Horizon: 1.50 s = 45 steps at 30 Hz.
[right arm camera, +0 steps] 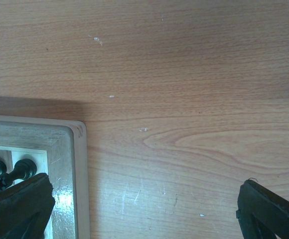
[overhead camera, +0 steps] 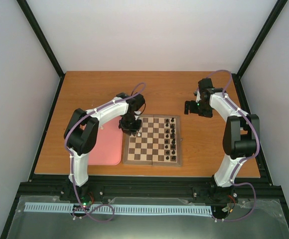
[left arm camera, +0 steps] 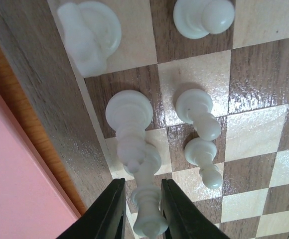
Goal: Set up the chess pieces on the board
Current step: Place the chess piece on the chessboard, then pick up the chess piece from the storage box.
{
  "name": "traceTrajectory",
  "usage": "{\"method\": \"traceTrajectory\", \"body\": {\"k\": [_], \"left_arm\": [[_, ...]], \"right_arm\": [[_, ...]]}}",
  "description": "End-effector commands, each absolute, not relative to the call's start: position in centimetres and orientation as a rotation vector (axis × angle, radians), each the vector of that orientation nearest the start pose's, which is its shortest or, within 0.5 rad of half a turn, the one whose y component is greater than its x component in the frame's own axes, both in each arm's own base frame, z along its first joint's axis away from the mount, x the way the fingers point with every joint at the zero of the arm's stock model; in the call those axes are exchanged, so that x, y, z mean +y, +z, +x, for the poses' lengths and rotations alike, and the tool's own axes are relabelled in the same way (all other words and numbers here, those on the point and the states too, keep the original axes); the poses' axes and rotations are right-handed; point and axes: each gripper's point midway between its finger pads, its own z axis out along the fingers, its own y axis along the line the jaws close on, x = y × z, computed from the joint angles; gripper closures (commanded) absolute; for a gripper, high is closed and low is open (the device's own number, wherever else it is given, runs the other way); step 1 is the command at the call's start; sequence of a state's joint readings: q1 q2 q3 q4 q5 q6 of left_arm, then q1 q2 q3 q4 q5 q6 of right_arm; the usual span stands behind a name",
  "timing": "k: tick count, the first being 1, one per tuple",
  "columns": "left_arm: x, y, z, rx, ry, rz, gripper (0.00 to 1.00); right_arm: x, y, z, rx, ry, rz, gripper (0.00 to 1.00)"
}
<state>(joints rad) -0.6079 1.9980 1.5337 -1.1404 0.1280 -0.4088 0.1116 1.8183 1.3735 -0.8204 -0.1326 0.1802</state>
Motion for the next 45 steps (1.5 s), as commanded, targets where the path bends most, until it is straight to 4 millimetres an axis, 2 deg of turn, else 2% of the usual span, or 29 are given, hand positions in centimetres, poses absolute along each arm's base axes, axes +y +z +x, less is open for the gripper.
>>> {"method": "traceTrajectory", "body": {"k": [1, 9, 16, 23, 29, 31, 35, 40, 45], "left_arm": [[-23.1, 6.1, 28.4, 3.202, -0.169, 0.363, 0.79], [-23.1, 6.2, 28.0, 3.213, -0.184, 0.375, 0.75], [-22.8, 7.6, 28.0, 3.194, -0.182, 0.378, 0.73], [-22.4, 10.8, 27.5, 3.153, -0.203, 0.405, 0.65], [-21.4, 15.2, 29.3, 3.025, -0.131, 0.395, 0.41], [-20.6, 16.1, 30.4, 2.987, -0.096, 0.356, 0.33], [-17.3, 16.3, 33.0, 2.96, -0.046, 0.207, 0.31], [-11.9, 15.2, 35.9, 2.956, -0.02, -0.018, 0.31], [-7.4, 13.2, 36.9, 2.962, 0.017, -0.188, 0.31]], "right_arm": [[6.5, 8.6, 40.2, 2.835, 0.257, 0.078, 0.0], [6.5, 8.6, 40.2, 2.834, 0.262, 0.075, 0.0], [6.5, 8.6, 40.0, 2.832, 0.263, 0.075, 0.0], [6.7, 8.6, 40.1, 2.831, 0.277, 0.076, 0.0], [6.7, 8.7, 40.2, 2.826, 0.281, 0.077, 0.0], [6.8, 8.7, 40.1, 2.825, 0.285, 0.078, 0.0], [6.8, 8.9, 40.2, 2.819, 0.285, 0.077, 0.0], [6.9, 8.9, 40.1, 2.822, 0.298, 0.076, 0.0], [6.9, 9.2, 40.3, 2.818, 0.299, 0.075, 0.0]]}}
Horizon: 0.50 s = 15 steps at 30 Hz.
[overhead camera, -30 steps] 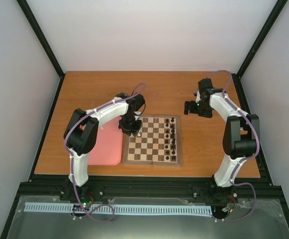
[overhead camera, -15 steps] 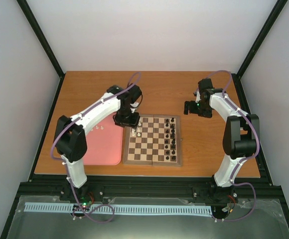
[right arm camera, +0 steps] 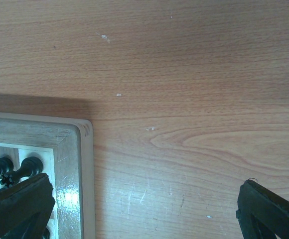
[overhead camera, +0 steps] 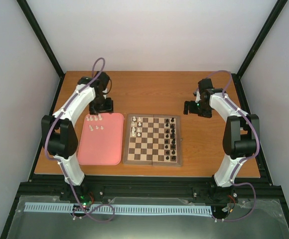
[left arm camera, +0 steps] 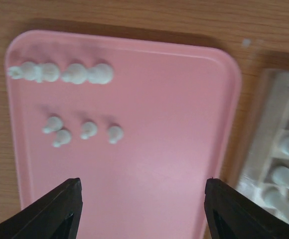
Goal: Set up the chess pieces on the board
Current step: Pick up the chess piece from the storage box.
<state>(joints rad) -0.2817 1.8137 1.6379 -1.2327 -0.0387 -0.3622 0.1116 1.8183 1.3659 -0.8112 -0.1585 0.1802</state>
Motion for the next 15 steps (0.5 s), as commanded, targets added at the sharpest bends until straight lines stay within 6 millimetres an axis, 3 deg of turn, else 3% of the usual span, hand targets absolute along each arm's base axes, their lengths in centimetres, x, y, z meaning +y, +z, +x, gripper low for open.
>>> {"method": "traceTrajectory", "body": {"k": [1, 6, 15], "left_arm": [[-6.7, 12.7, 37.0, 2.968, 0.019, -0.213, 0.32], [-5.0, 10.8, 37.9, 2.98, 0.023, -0.28, 0.36], [-5.1, 8.5, 36.6, 3.028, 0.007, -0.278, 0.44]], "right_arm": [[7.0, 9.2, 40.4, 2.818, 0.301, 0.077, 0.0], [7.0, 9.0, 40.4, 2.825, 0.305, 0.077, 0.0], [7.0, 8.8, 40.5, 2.828, 0.299, 0.085, 0.0]]}}
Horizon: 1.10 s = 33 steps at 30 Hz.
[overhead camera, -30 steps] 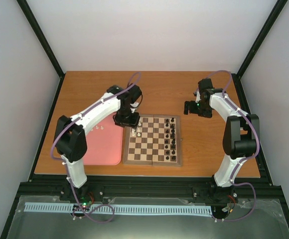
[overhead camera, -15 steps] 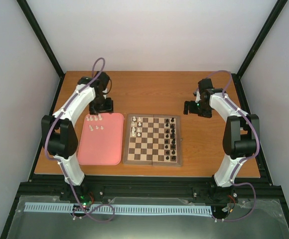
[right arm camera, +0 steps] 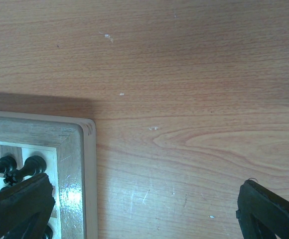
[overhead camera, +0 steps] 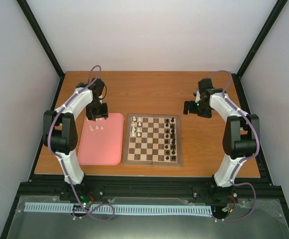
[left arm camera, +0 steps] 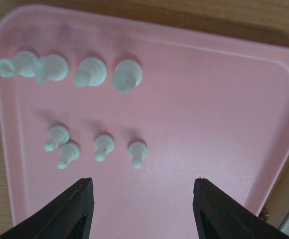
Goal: Set up the chess pieces on the board
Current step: Pick up the chess piece from the storage box.
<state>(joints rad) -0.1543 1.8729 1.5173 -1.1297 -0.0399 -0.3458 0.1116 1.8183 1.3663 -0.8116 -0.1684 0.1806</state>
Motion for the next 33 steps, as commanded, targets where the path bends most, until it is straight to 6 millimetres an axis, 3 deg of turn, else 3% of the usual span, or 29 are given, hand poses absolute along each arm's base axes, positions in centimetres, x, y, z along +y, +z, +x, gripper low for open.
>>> {"method": "traceTrajectory", "body": {"k": [1, 8, 15, 26, 33], "left_arm": [[-5.0, 8.1, 36.5, 3.035, 0.008, -0.278, 0.45], [-5.2, 6.3, 35.5, 3.068, -0.003, -0.299, 0.55], [-4.7, 5.4, 35.8, 3.08, 0.055, -0.27, 0.56], [-5.8, 4.7, 36.8, 3.094, 0.083, -0.211, 0.58], [-6.1, 4.1, 36.4, 3.113, 0.088, -0.203, 0.61]], "right_arm": [[7.0, 8.7, 40.5, 2.829, 0.304, 0.086, 0.0], [7.0, 8.7, 40.7, 2.831, 0.3, 0.083, 0.0], [7.1, 8.2, 40.5, 2.839, 0.308, 0.092, 0.0], [6.8, 8.2, 40.4, 2.841, 0.285, 0.087, 0.0], [6.8, 8.3, 40.5, 2.838, 0.286, 0.087, 0.0]]}}
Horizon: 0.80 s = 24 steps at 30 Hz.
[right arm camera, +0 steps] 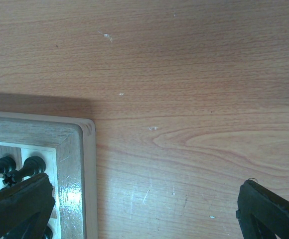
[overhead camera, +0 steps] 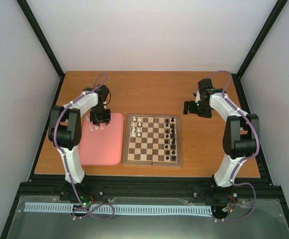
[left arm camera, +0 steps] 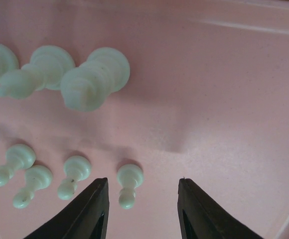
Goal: Set up the chess pieces on the board
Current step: Pick up the chess piece from the storage box.
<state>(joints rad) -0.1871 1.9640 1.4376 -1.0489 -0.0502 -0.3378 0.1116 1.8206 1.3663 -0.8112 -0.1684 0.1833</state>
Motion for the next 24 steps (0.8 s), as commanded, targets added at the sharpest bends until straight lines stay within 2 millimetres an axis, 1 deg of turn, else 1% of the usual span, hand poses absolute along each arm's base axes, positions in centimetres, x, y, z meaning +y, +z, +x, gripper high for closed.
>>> {"method": "traceTrajectory", "body": {"k": [1, 6, 8, 10, 13, 16, 19, 22, 24], "left_arm": [[-6.1, 3.9, 36.2, 3.117, 0.091, -0.2, 0.61], [-5.9, 3.5, 35.6, 3.128, 0.107, -0.198, 0.62], [-5.9, 3.3, 35.4, 3.135, 0.111, -0.196, 0.64], [-5.9, 2.9, 35.3, 3.144, 0.114, -0.195, 0.7], [-5.8, 2.5, 35.2, 3.15, 0.117, -0.198, 0.71], [-5.9, 2.5, 35.4, 3.145, 0.115, -0.202, 0.77], [-5.9, 2.6, 35.5, 3.142, 0.116, -0.199, 0.79], [-5.8, 2.7, 35.6, 3.139, 0.125, -0.196, 0.85], [-5.7, 2.6, 35.5, 3.14, 0.126, -0.198, 0.87]], "right_arm": [[6.8, 8.2, 40.5, 2.84, 0.285, 0.085, 0.0], [6.8, 8.1, 40.4, 2.841, 0.283, 0.087, 0.0], [6.8, 8.0, 40.4, 2.844, 0.283, 0.088, 0.0], [6.8, 8.1, 40.4, 2.843, 0.282, 0.088, 0.0], [6.7, 8.1, 40.3, 2.844, 0.279, 0.088, 0.0], [6.7, 8.2, 40.3, 2.843, 0.278, 0.088, 0.0], [6.7, 8.2, 40.3, 2.845, 0.28, 0.094, 0.0], [6.8, 8.2, 40.3, 2.843, 0.285, 0.094, 0.0], [6.8, 8.3, 40.3, 2.841, 0.287, 0.093, 0.0]]}}
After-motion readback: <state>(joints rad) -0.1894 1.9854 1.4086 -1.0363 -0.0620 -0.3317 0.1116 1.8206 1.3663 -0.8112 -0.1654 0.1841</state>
